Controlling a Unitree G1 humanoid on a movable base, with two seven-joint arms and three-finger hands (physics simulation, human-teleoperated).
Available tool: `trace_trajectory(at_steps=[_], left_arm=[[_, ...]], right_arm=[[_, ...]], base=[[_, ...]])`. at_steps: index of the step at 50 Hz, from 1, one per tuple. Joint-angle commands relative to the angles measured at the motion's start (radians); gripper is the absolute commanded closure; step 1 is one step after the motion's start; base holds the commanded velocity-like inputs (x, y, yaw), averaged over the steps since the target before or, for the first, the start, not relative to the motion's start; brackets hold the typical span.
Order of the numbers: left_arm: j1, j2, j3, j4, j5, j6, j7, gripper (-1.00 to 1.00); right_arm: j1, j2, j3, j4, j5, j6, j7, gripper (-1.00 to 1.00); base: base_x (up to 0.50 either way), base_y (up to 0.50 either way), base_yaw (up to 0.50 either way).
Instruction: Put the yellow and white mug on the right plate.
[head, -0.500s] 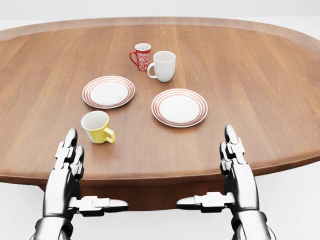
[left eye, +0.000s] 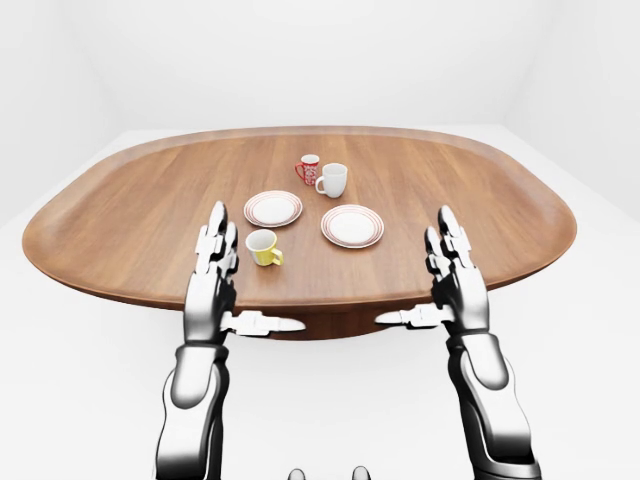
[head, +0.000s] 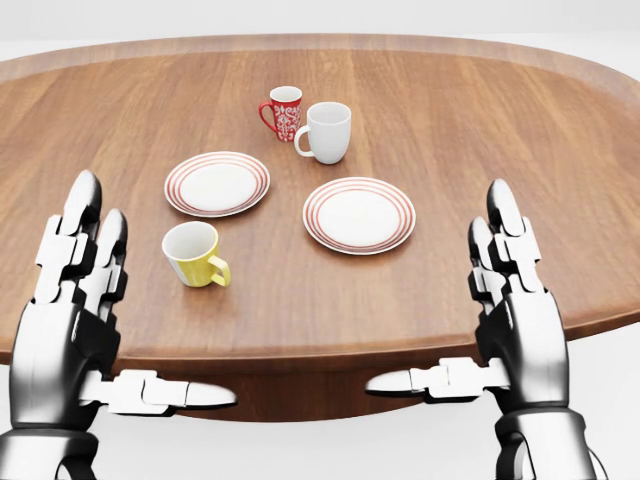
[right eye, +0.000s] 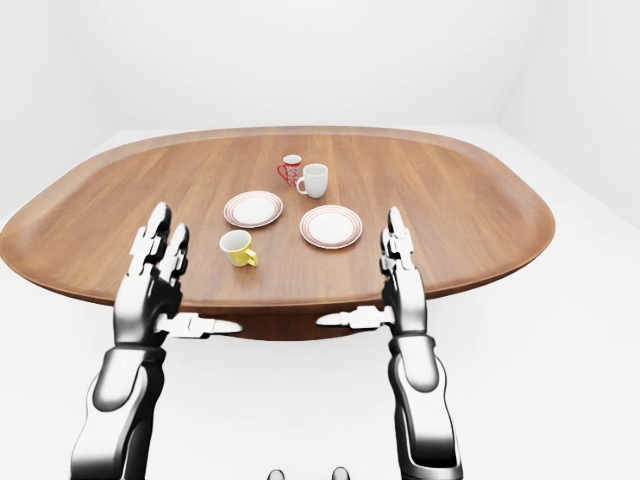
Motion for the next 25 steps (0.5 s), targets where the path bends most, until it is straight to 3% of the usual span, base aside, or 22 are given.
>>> trace_trajectory(at_steps=[1, 11, 25], left_arm=[[0.007, 0.002, 0.009, -0.176, 0.012, 0.000, -0.030, -1.00], [-0.009, 0.005, 0.034, -0.209, 0.006, 0.000, -0.039, -1.00], [-0.009, 0.005, 0.038, -0.217, 0.005, 0.000, -0.040, -1.00]], right_arm=[[0.006, 0.001, -0.008, -0.132, 0.007, 0.000, 0.002, -1.00], [0.003, -0.002, -0.014, -0.240, 0.013, 0.000, 0.008, -1.00], [0.007, -0.001, -0.012, -0.244, 0.018, 0.000, 0.014, -1.00]], base=[[0.00, 0.00, 0.00], [0.00, 0.00, 0.02], [0.00, 0.00, 0.50]])
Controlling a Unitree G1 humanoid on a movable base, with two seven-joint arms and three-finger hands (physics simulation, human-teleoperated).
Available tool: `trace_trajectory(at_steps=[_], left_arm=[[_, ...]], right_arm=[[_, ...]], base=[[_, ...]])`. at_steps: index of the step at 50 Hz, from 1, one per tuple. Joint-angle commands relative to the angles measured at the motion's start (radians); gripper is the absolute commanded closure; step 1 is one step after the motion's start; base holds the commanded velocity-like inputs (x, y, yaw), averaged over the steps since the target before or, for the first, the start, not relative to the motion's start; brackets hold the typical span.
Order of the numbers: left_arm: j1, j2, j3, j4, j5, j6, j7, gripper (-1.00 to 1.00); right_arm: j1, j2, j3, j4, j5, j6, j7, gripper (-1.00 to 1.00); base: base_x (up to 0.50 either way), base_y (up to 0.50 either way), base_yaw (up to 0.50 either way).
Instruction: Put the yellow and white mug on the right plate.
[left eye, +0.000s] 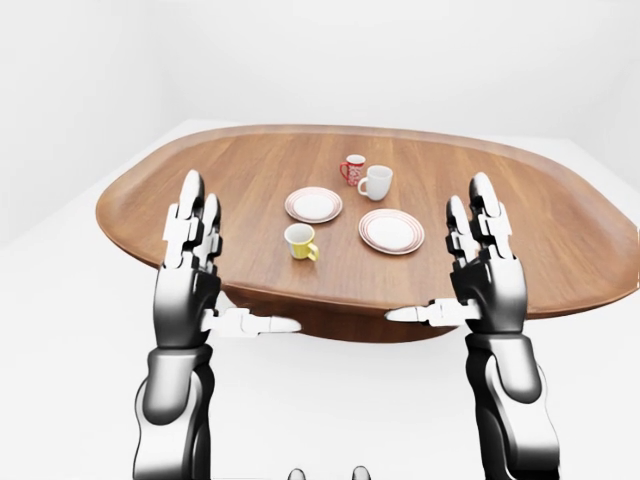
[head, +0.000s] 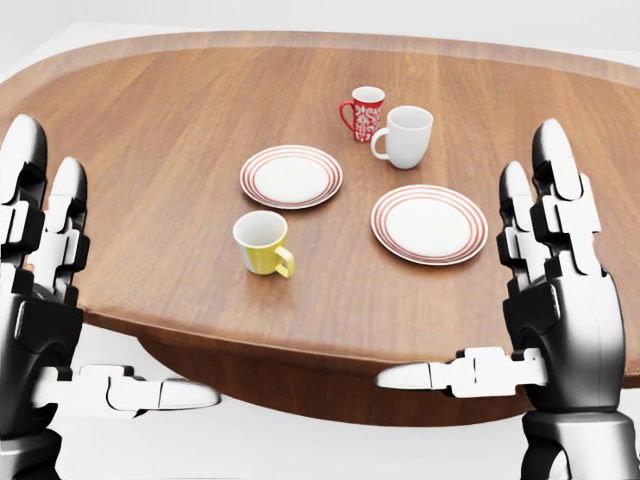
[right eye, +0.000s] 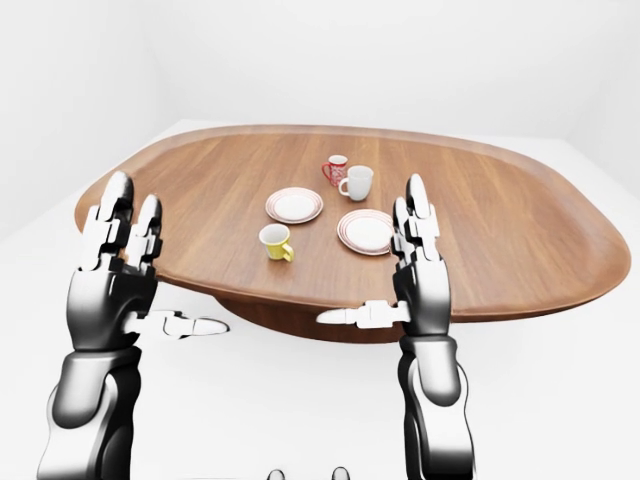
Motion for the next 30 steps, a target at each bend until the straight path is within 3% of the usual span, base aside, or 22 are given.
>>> trace_trajectory(at_steps=[1, 8, 10, 30], left_arm=[[-0.001, 0.000, 0.007, -0.018, -0.001, 0.000, -0.004, -1.00], [0.001, 0.000, 0.006, -0.005, 0.001, 0.000, -0.004, -1.00], [0.002, -0.001, 0.002, -0.006, 0.002, 0.000, -0.004, -1.00], [0.008, -0.002, -0.006, -0.013, 0.001, 0.000, -0.006, -1.00]], right_arm=[[0.003, 0.000, 0.004, -0.009, -0.009, 0.000, -0.003, -1.00], [-0.004, 0.002, 0.024, 0.001, -0.044, 0.000, -0.004, -1.00], [0.015, 0.020, 0.000, -0.046, 0.054, 0.000, 0.040, -1.00], [0.016, -0.004, 0.039, 0.005, -0.016, 0.000, 0.021, -1.00]], base=[[0.00, 0.00, 0.50], [0.00, 0.00, 0.07], [0.12, 0.03, 0.00], [0.45, 0.09, 0.00]])
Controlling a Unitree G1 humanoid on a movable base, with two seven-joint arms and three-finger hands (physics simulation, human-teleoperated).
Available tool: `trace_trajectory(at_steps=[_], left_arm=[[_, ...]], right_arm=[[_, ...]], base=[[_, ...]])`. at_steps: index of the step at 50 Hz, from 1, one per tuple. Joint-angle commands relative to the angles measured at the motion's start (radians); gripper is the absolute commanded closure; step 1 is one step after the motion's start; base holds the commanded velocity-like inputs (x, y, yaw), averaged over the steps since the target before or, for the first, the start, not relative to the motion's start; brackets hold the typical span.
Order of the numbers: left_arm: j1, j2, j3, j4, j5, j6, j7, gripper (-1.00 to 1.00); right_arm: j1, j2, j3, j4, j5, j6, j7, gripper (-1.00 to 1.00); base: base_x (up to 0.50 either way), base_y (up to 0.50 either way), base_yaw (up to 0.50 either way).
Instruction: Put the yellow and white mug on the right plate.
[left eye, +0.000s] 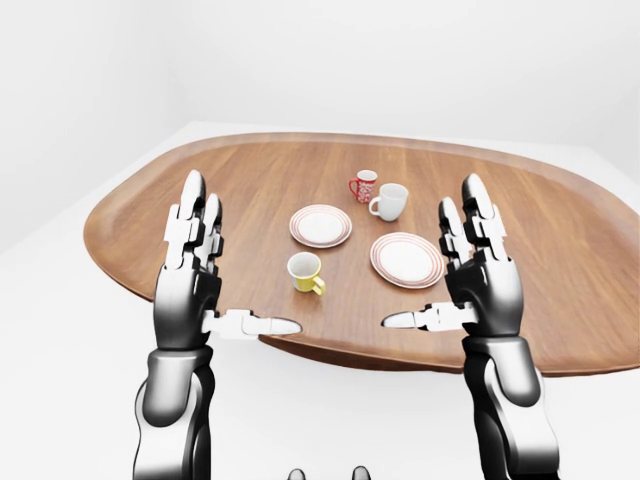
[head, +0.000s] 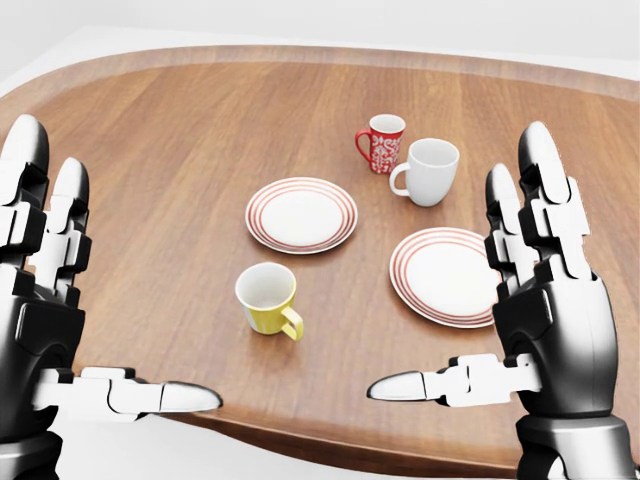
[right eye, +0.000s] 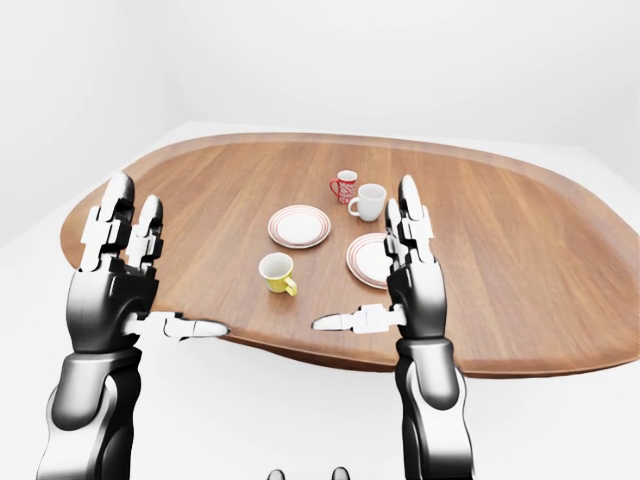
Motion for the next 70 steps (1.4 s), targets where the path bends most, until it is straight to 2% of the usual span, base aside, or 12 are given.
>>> trace_trajectory(at_steps=[1, 7, 11, 12, 30, 31, 36, 41, 46, 52, 55, 70], left_arm=[[0.002, 0.000, -0.001, -0.001, -0.001, 0.000, -0.001, -1.00], [0.005, -0.001, -0.004, -0.005, -0.001, 0.000, -0.001, -1.00], [0.005, -0.001, -0.005, -0.001, 0.000, 0.000, -0.001, -1.00], [0.006, -0.001, -0.006, -0.001, 0.001, 0.000, -0.001, -1.00], [0.005, -0.001, -0.007, -0.003, 0.002, 0.000, -0.003, -1.00], [0.004, -0.001, -0.007, -0.005, 0.001, 0.000, -0.003, -1.00], [0.004, 0.000, -0.004, -0.005, 0.001, 0.000, -0.003, -1.00], [0.009, -0.002, -0.012, -0.004, 0.004, 0.000, -0.002, -1.00], [0.006, -0.001, -0.008, -0.006, 0.001, 0.000, -0.002, -1.00], [0.007, -0.002, -0.011, -0.007, 0.003, 0.000, -0.001, -1.00], [0.008, -0.002, -0.012, -0.006, 0.003, 0.000, -0.001, -1.00], [0.009, -0.002, -0.010, -0.006, 0.003, 0.000, -0.002, -1.00]], right_arm=[[0.004, -0.004, 0.025, 0.025, -0.053, 0.000, -0.001, -1.00], [0.002, -0.001, 0.029, 0.017, -0.066, 0.000, 0.008, -1.00], [0.012, 0.009, 0.015, -0.005, -0.018, 0.000, 0.033, -1.00], [0.024, 0.016, 0.003, -0.043, 0.029, 0.000, 0.050, -1.00], [0.008, -0.004, 0.008, -0.011, -0.003, 0.000, 0.019, -1.00], [0.003, -0.012, 0.023, 0.005, -0.041, 0.000, 0.010, -1.00], [0.006, 0.001, 0.021, -0.003, -0.043, 0.000, 0.011, -1.00], [0.029, -0.006, 0.034, -0.033, -0.048, 0.000, 0.051, -1.00], [0.003, -0.001, 0.025, 0.007, -0.073, 0.000, 0.008, -1.00], [0.000, 0.006, 0.005, 0.009, -0.038, 0.000, 0.002, -1.00], [0.018, 0.017, 0.001, -0.025, 0.031, 0.000, 0.033, -1.00], [0.019, -0.001, 0.010, -0.007, 0.015, 0.000, 0.013, -1.00]], base=[[0.00, 0.00, 0.00], [0.00, 0.00, 0.00], [0.00, 0.00, 0.00], [0.49, 0.10, 0.00], [0.49, 0.10, 0.00], [0.13, 0.03, 0.00], [0.00, 0.00, 0.00], [-0.03, 0.15, 0.00], [-0.08, 0.41, 0.00], [0.00, 0.00, 0.00], [0.00, 0.00, 0.00], [0.48, 0.10, 0.00]])
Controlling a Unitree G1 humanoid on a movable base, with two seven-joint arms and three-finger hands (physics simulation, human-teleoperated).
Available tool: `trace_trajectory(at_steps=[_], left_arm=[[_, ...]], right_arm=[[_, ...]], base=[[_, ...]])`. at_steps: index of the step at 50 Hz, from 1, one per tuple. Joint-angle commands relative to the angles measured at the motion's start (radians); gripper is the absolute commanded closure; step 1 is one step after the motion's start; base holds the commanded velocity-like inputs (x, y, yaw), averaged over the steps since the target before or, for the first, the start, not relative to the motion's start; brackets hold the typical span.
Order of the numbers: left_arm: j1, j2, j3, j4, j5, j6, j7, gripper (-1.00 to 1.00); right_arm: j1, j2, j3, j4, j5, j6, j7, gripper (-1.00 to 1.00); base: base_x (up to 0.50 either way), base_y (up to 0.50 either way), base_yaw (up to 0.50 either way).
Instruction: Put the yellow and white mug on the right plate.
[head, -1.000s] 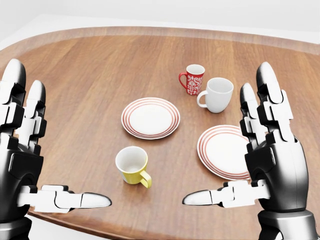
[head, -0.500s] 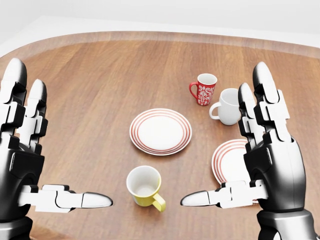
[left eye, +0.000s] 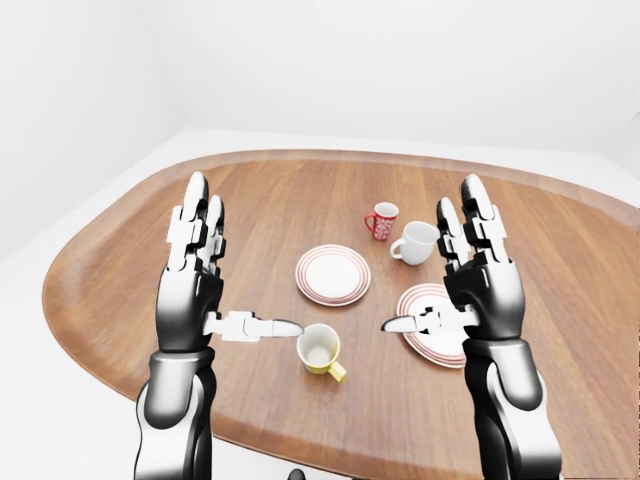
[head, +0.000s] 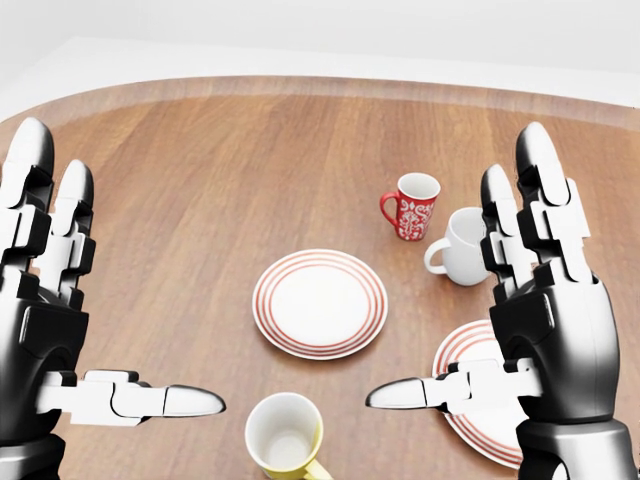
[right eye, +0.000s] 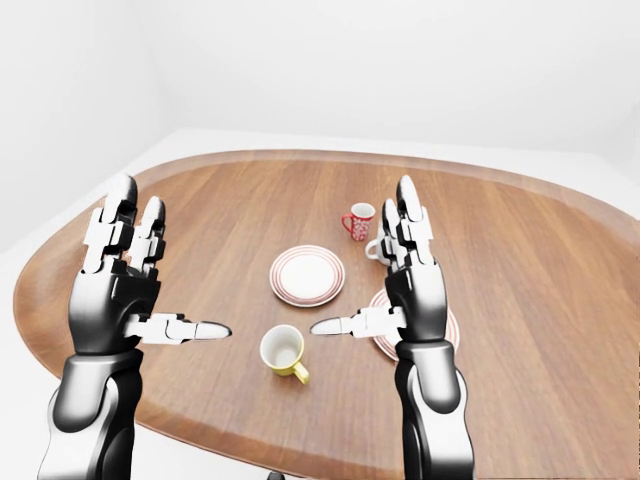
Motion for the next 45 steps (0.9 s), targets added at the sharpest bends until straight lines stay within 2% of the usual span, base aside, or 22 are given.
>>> trace_trajectory(at_steps=[1, 5, 30, 35, 36, 42, 45], left_arm=[[0.001, 0.000, 0.000, -0.003, -0.001, 0.000, -0.001, -1.00], [0.001, -0.001, -0.002, 0.002, 0.000, 0.000, -0.001, -1.00], [-0.007, 0.003, -0.010, 0.035, 0.004, 0.000, -0.008, -1.00], [-0.043, 0.022, 0.002, 0.030, 0.023, 0.000, -0.032, -1.00], [-0.087, 0.002, 0.055, 0.011, -0.019, 0.000, -0.009, -1.00], [-0.165, 0.045, 0.046, -0.046, -0.026, 0.000, -0.006, -1.00], [-0.253, 0.064, 0.077, -0.049, -0.044, 0.000, -0.003, -1.00]], right_arm=[[-0.001, -0.012, 0.011, 0.019, -0.038, 0.000, -0.018, -1.00], [-0.010, -0.008, 0.015, 0.038, -0.075, 0.000, -0.022, -1.00], [-0.017, -0.006, 0.009, 0.050, -0.094, 0.000, -0.012, -1.00], [-0.026, -0.008, 0.013, 0.054, -0.110, 0.000, -0.009, -1.00], [-0.029, -0.009, 0.016, 0.057, -0.117, 0.000, -0.010, -1.00], [-0.038, -0.010, 0.024, 0.040, -0.138, 0.000, 0.000, -1.00], [-0.059, -0.012, 0.021, 0.035, -0.147, 0.000, 0.005, -1.00]], base=[[0.48, 0.09, 0.00], [0.10, 0.02, 0.00], [0.00, 0.00, 0.00], [0.00, 0.00, 0.00], [0.00, 0.00, 0.00], [0.00, 0.00, 0.00], [0.00, 0.00, 0.00]])
